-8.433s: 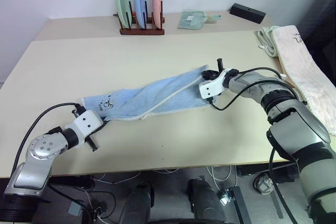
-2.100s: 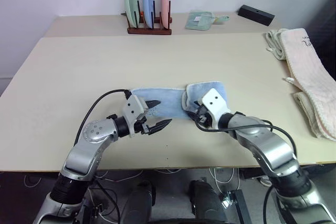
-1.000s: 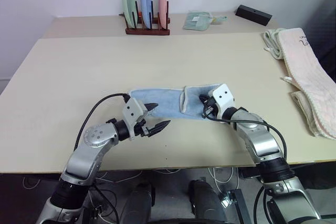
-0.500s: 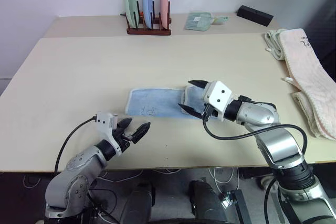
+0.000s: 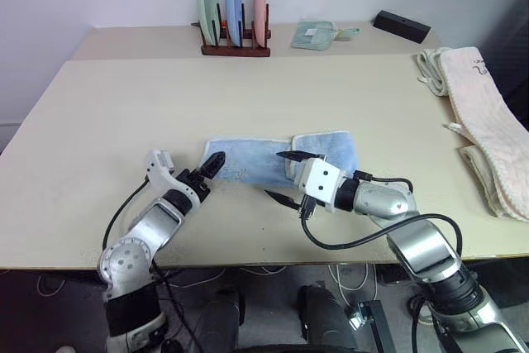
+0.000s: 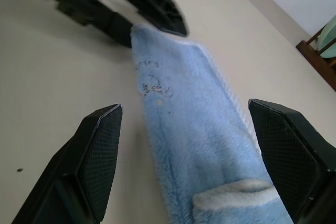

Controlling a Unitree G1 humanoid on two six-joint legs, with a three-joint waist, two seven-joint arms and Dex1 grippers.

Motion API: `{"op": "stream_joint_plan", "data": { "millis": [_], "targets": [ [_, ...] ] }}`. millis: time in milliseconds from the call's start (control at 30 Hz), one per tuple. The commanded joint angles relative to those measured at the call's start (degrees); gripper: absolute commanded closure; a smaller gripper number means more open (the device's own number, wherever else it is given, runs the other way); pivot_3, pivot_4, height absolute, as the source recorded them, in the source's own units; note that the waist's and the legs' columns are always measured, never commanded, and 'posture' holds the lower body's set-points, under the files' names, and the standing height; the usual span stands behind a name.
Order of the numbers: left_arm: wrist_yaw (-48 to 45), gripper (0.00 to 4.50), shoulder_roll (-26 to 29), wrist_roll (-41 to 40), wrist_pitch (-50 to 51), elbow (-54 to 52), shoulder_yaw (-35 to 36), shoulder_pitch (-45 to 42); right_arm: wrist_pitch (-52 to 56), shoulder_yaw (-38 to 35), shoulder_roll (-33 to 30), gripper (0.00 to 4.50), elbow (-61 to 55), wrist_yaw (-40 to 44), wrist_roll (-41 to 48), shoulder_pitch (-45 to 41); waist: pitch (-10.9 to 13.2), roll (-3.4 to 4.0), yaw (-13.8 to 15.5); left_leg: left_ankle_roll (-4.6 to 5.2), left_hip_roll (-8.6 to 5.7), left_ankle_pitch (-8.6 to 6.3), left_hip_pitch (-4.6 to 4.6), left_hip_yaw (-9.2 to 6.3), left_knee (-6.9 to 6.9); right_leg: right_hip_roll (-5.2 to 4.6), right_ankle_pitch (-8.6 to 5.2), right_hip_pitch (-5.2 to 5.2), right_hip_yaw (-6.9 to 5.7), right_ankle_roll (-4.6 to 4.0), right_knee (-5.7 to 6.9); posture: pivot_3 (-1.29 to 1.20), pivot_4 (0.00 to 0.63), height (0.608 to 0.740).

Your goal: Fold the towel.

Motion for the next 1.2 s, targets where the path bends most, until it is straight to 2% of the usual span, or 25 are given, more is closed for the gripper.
{"op": "stream_joint_plan", "data": {
  "millis": [33, 100, 300, 433, 700, 833, 933, 1033, 1200],
  "targets": [
    [-0.2, 0.52, 0.7, 2.9, -0.6, 3.2, -2.3, 0.2, -1.1, -0.2, -0.8, 0.54, -3.3, 0.1, -1.4, 0.7, 0.0, 0.00, 0.0, 0.00, 0.00, 0.00, 0.00, 0.00, 0.00, 0.00, 0.00, 0.00, 0.00, -0.01, -0.01, 0.00, 0.150, 0.740],
    [-0.6, 1.27, 0.8, 3.4, -1.4, 3.7, -2.8, -0.1, -1.2, -0.4, -1.0, 0.54, -3.7, 0.1, -1.8, 1.4, 0.0, 0.00, 0.1, 0.00, -0.01, 0.00, 0.00, 0.00, 0.00, 0.00, -0.04, 0.00, 0.00, -0.07, -0.01, 0.00, 0.150, 0.740],
    [-1.5, 4.44, 1.2, 3.3, -2.7, 4.6, -2.3, -0.8, -1.1, -0.6, -1.1, 0.54, -4.5, -0.1, -2.5, 2.6, 0.0, -0.05, 0.3, -0.01, -0.01, 0.00, -0.05, 0.00, 0.00, -0.01, -0.08, 0.00, 0.00, -0.15, -0.10, 0.00, 0.150, 0.740],
    [-4.8, 4.48, 2.7, 3.2, -5.9, 3.2, -1.2, -1.8, -1.5, -0.6, -1.7, 0.54, -3.8, 0.1, -3.5, 2.8, 0.0, -0.08, 0.0, -0.01, -0.01, 0.00, -0.06, 0.00, -0.02, -0.01, -0.08, -0.01, 0.00, -0.14, -0.11, 0.00, 0.150, 0.740],
    [-15.2, 4.48, 19.5, 9.5, -13.4, 6.4, 2.8, -7.7, -3.5, -3.0, -3.3, 0.54, -1.1, 0.3, -3.6, 3.3, 0.1, -0.21, -0.2, -0.02, 0.01, 0.00, -0.08, 0.02, -0.10, 0.01, -0.08, -0.12, 0.01, -0.17, -0.08, 0.00, 0.150, 0.740],
    [-21.3, 4.48, 24.7, 10.8, -13.2, 4.6, -0.7, -10.4, -4.5, -3.7, -3.3, 0.54, 0.6, 0.3, -3.6, 3.1, 0.2, -0.28, 0.0, -0.02, 0.01, 0.00, -0.13, 0.01, -0.11, 0.00, -0.07, -0.12, -0.01, -0.13, -0.13, 0.00, 0.150, 0.740],
    [-25.6, 4.48, 25.2, 11.8, -12.1, 0.5, -7.1, -11.4, -4.9, -3.6, -3.1, 0.54, 1.2, 0.2, -3.7, 3.1, 0.2, -0.29, 0.0, -0.02, -0.01, 0.00, -0.14, 0.02, -0.10, -0.02, -0.01, -0.08, 0.00, -0.02, -0.18, 0.00, 0.150, 0.740],
    [-30.2, 4.48, 24.7, 14.2, -11.5, -4.5, -16.9, -13.0, -4.9, -3.6, -3.0, 0.54, 1.3, 0.0, -3.9, 4.4, 0.2, -0.29, -0.1, -0.02, -0.01, 0.00, -0.15, 0.02, -0.10, -0.02, 0.01, -0.09, 0.00, 0.01, -0.18, 0.00, 0.150, 0.740],
    [-33.8, 4.48, 23.2, 24.9, -13.2, -5.4, -34.4, -14.6, -4.9, -4.7, -3.1, 0.54, 1.7, -1.1, -4.4, 6.8, 0.2, -0.28, -0.3, -0.02, -0.01, 0.00, -0.13, 0.04, -0.12, -0.02, 0.01, -0.09, 0.02, 0.01, -0.18, 0.00, 0.150, 0.740]
  ]
}}
